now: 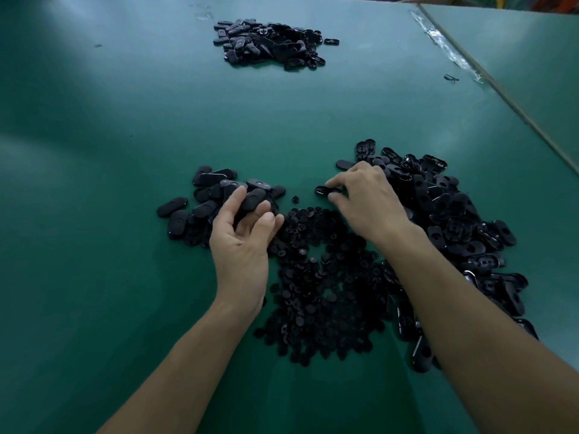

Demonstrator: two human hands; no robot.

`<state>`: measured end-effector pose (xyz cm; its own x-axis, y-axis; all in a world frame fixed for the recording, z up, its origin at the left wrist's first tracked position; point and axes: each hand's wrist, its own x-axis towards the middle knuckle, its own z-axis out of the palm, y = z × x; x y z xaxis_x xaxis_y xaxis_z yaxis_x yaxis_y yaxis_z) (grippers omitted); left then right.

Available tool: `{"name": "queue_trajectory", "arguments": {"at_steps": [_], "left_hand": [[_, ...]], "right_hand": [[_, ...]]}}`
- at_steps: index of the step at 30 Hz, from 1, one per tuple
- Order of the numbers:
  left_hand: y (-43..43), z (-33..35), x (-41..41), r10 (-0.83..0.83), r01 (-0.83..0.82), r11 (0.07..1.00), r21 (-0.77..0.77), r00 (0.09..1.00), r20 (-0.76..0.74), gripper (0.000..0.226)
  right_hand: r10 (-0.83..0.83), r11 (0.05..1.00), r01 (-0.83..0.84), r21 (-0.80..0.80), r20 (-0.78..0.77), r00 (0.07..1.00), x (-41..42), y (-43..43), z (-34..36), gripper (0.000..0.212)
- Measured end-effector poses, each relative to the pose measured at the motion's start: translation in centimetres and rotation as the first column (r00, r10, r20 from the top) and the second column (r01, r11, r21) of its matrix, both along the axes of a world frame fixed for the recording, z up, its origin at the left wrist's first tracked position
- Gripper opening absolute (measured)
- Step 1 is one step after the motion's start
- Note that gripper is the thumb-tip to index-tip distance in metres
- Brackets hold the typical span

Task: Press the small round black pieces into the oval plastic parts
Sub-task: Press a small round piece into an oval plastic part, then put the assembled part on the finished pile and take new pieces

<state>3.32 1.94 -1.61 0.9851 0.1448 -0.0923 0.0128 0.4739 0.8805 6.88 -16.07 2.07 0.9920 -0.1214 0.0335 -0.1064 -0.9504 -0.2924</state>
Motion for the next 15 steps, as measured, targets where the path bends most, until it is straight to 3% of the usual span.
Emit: {"name": "queue_trajectory", "arguments": {"at_steps": [5,8,11,15], "left_hand": [[0.2,-0.6,0.2,0.03,-0.028,0.995,0.097,0.999,-0.013,0.06],[0.2,-0.9,0.1,-0.001,-0.01,0.982,0.19,0.998,0.058,0.074],[0.1,-0.9,-0.3,-0.061,0.027,0.972,0.232,0.988,0.14,0.063],[0.1,-0.5,-0.7,-0.148,0.098,0.951,0.294,0.977,0.153,0.039]], "right_hand": [[-0.001,0.999,0.005,-0.037,0.115,0.993,0.0,0.2,-0.5,0.028],[-0.059,0.978,0.025,0.206,0.16,0.985,-0.5,0.2,-0.1,0.024],[-0.043,0.835,-0.014,0.551,0.09,0.995,-1.7,0.5,0.8,0.012],[0.104,0.603,-0.109,0.79,0.057,0.993,-3.6,1.5,1.3,0.011]]}}
